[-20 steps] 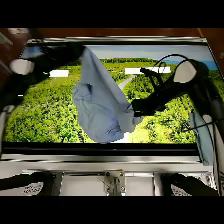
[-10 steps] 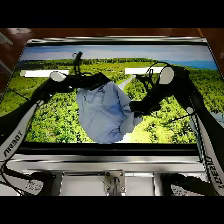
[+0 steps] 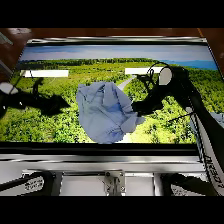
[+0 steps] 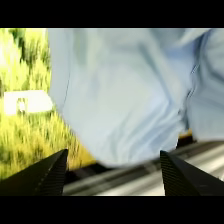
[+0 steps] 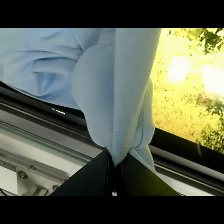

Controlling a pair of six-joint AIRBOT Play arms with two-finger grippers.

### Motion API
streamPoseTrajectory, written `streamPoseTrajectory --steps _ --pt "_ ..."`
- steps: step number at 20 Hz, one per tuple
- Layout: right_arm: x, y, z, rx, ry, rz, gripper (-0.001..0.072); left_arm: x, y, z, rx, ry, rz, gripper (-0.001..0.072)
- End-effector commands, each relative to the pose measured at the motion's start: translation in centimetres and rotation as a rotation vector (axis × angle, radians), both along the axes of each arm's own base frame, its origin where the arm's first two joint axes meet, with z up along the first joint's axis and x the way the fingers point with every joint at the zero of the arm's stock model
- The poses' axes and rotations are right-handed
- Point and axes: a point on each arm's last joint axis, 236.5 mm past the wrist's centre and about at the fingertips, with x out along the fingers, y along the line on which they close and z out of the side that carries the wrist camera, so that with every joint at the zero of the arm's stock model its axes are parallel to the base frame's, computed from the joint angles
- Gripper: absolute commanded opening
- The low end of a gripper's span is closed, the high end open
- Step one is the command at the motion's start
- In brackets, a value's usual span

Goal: Fold the shirts.

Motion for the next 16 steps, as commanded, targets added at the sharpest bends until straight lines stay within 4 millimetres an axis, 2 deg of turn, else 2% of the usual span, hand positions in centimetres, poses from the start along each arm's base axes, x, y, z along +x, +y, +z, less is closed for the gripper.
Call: streamPoseTrajectory --steps 1,5,8,10,13,14,16 --pt "1.0 0.0 -0.1 -0.004 -0.042 -0.015 0.0075 -6.2 -2.7 -5.2 -0.110 0.112 0.096 0.0708" --pt "1.6 0.1 -0.1 0.003 -0.060 -0.036 0.0075 -8.6 -7.5 -8.6 -0.185 0.135 0.139 0.0708" --pt "1.8 0.2 -0.1 0.006 -0.068 -0.040 0.0076 -8.4 -10.1 -10.2 -0.165 0.144 0.156 0.0708" --pt "1.8 0.2 -0.1 0.006 -0.067 -0.043 0.0076 -8.4 -11.1 -11.1 -0.160 0.155 0.174 0.0707" --pt "1.8 0.2 -0.1 0.006 -0.067 -0.045 0.0076 -8.4 -12.3 -11.4 -0.187 0.172 0.176 0.0677" --pt "1.8 0.2 -0.1 0.006 -0.068 -0.045 0.0076 -7.9 -12.7 -11.2 -0.203 0.168 0.184 0.0676" --pt "1.8 0.2 -0.1 0.006 -0.067 -0.048 0.0076 -6.5 -13.6 -10.8 -0.224 0.155 0.213 0.0624"
